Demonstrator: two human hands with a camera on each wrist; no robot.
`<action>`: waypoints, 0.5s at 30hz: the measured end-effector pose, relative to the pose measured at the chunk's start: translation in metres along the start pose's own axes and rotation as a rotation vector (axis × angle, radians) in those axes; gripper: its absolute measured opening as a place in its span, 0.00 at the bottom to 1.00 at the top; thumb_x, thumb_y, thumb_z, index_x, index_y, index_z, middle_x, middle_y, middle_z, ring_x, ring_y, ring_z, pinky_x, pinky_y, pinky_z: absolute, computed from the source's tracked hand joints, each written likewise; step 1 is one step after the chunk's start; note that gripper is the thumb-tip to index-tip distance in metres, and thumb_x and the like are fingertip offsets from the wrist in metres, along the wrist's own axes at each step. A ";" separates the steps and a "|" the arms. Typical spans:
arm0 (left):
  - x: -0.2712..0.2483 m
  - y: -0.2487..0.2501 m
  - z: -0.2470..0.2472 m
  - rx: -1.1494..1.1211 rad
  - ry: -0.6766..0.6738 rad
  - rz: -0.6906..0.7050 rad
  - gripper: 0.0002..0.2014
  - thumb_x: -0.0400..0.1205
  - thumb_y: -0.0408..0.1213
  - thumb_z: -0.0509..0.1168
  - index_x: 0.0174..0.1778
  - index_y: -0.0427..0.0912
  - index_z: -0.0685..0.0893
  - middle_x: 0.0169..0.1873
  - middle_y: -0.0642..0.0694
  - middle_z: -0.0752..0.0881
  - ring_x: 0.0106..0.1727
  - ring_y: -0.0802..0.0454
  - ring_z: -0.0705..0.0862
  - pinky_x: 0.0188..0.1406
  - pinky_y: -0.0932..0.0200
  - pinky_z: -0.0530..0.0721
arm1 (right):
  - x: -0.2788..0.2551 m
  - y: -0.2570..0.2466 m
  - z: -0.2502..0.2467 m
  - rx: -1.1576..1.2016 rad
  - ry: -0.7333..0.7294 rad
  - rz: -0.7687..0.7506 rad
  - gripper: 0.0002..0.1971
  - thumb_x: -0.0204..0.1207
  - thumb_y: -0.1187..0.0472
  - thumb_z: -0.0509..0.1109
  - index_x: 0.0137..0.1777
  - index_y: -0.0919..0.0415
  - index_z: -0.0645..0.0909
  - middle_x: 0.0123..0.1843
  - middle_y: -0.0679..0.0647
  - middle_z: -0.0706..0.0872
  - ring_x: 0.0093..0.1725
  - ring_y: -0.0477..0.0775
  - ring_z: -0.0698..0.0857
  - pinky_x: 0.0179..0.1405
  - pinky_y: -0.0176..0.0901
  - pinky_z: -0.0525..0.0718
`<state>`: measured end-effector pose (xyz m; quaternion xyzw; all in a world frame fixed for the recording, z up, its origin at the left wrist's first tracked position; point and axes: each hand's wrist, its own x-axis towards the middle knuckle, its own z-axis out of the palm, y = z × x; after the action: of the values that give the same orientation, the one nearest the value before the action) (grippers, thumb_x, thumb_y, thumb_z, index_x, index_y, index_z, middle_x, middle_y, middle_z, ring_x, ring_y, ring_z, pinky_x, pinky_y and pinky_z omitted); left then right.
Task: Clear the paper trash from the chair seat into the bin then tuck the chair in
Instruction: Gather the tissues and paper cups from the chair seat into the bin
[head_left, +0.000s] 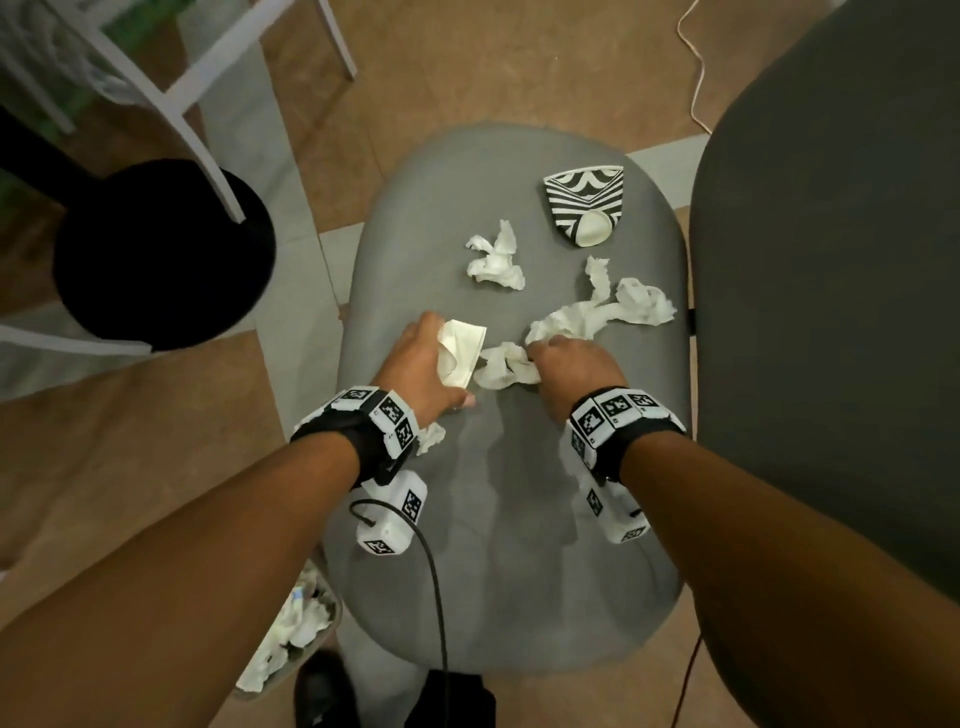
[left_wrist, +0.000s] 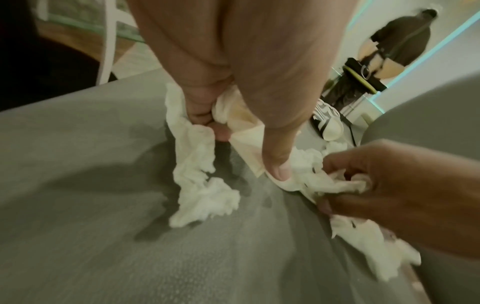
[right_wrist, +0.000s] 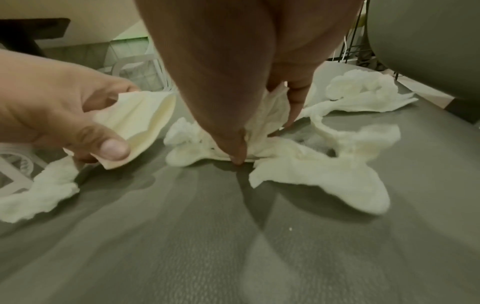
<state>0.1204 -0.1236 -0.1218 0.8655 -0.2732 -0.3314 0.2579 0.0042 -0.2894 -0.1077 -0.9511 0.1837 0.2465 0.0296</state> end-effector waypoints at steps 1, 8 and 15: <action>-0.003 0.000 -0.001 -0.038 0.010 -0.009 0.42 0.63 0.43 0.84 0.67 0.45 0.68 0.60 0.46 0.75 0.58 0.47 0.77 0.53 0.58 0.73 | -0.002 -0.001 0.000 -0.014 0.001 -0.010 0.14 0.79 0.63 0.62 0.63 0.56 0.79 0.57 0.59 0.86 0.56 0.63 0.85 0.55 0.54 0.80; -0.028 -0.007 -0.018 -0.264 0.087 -0.046 0.41 0.62 0.44 0.84 0.66 0.47 0.67 0.58 0.45 0.80 0.56 0.45 0.80 0.49 0.55 0.79 | -0.028 -0.025 0.003 0.150 -0.048 0.013 0.15 0.79 0.50 0.63 0.57 0.59 0.77 0.51 0.57 0.86 0.51 0.65 0.86 0.49 0.53 0.84; -0.068 -0.033 -0.040 -0.403 0.123 -0.124 0.42 0.58 0.55 0.83 0.62 0.56 0.64 0.58 0.49 0.80 0.60 0.49 0.81 0.63 0.48 0.82 | -0.069 -0.087 -0.023 0.421 0.121 0.047 0.14 0.77 0.48 0.62 0.48 0.59 0.77 0.40 0.56 0.80 0.38 0.61 0.79 0.38 0.46 0.77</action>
<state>0.1163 -0.0456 -0.0875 0.8303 -0.1314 -0.3412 0.4207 -0.0089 -0.1884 -0.0575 -0.9324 0.2548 0.1456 0.2108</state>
